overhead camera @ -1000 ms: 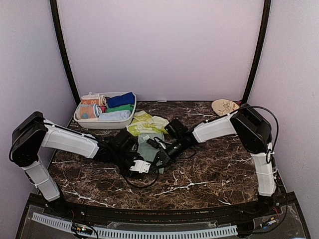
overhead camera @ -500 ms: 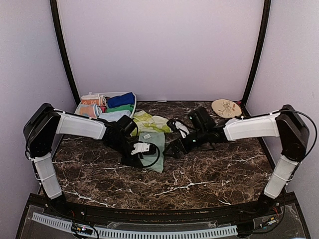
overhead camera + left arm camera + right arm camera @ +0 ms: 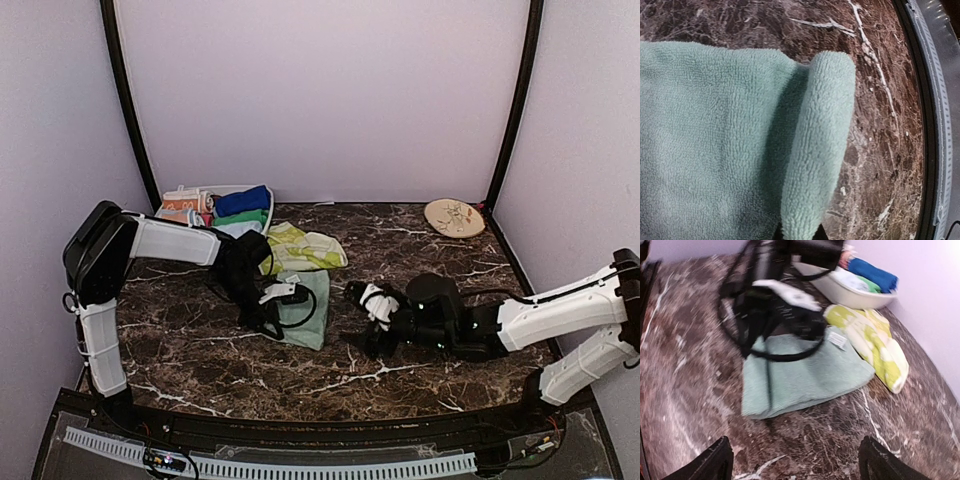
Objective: Roll the towels
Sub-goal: Roll the towel at the center of the board.
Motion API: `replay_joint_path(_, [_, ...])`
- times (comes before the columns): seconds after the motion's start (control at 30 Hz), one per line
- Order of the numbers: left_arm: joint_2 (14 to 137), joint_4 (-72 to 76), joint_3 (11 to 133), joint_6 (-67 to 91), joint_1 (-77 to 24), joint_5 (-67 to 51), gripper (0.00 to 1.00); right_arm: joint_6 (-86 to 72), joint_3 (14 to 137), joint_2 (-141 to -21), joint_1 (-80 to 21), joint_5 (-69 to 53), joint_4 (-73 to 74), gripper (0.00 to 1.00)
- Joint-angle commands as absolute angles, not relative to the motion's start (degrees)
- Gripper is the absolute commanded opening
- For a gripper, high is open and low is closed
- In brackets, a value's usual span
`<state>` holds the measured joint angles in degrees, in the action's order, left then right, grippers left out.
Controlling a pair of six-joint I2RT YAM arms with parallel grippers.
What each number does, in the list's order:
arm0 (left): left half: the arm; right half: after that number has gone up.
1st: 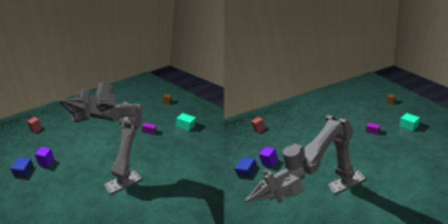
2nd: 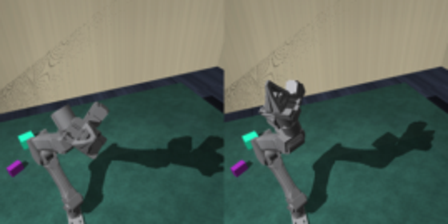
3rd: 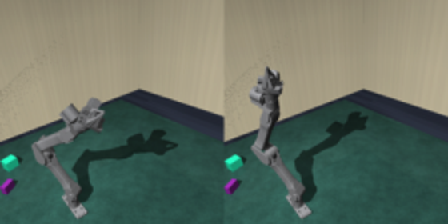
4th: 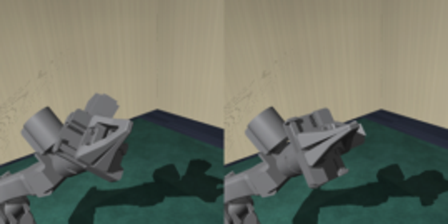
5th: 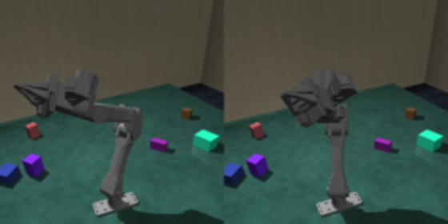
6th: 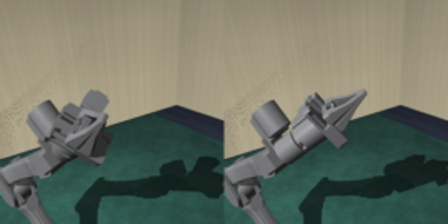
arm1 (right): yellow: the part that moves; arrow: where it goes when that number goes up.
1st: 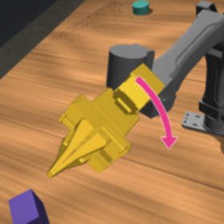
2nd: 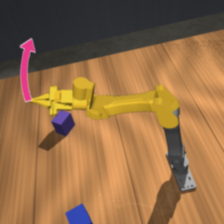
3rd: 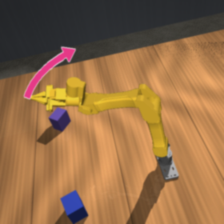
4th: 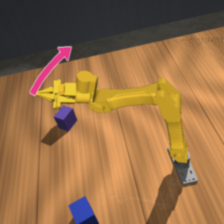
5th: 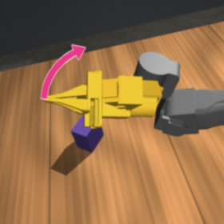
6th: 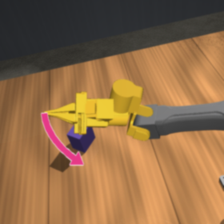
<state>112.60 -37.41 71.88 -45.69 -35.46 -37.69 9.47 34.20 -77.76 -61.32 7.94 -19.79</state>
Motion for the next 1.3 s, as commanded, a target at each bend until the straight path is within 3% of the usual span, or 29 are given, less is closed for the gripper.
replay_joint_path(0.0, [113.0,-44.4,72.5,-45.7,-35.6,-44.2,0.0,27.0,32.3,-80.7,-71.6,17.7,-26.1,0.83])
replay_joint_path(0.13, [113.1,-46.3,72.3,-45.6,-35.6,-45.8,0.0,35.8,36.3,-88.3,-78.5,19.9,-27.8,0.77])
replay_joint_path(0.57, [114.1,-45.8,71.5,-45.5,-34.0,-44.5,0.0,46.7,46.9,-108.7,-76.2,17.3,-37.9,0.48])
replay_joint_path(0.67, [114.1,-46.1,71.4,-46.6,-34.0,-44.8,0.06,46.6,48.2,-111.5,-75.0,17.9,-38.7,0.46])
replay_joint_path(0.87, [112.0,-43.8,68.8,-47.9,-33.9,-43.2,0.34,41.3,51.5,-113.9,-72.4,15.0,-35.0,0.46])
replay_joint_path(1.0, [109.5,-40.5,66.5,-47.3,-33.0,-40.1,0.47,36.0,54.8,-114.7,-71.0,10.0,-26.1,0.41])
replay_joint_path(1.07, [108.1,-38.9,65.5,-46.6,-31.8,-40.1,0.51,34.7,55.5,-114.9,-70.4,8.1,-23.4,0.36])
replay_joint_path(1.2, [106.7,-38.3,64.1,-46.9,-30.3,-40.2,0.52,30.7,57.4,-115.0,-69.0,3.6,-19.2,0.16])
replay_joint_path(1.27, [105.9,-37.4,63.2,-46.5,-29.5,-39.8,0.52,26.2,59.3,-115.0,-67.6,0.7,-16.7,0.14])
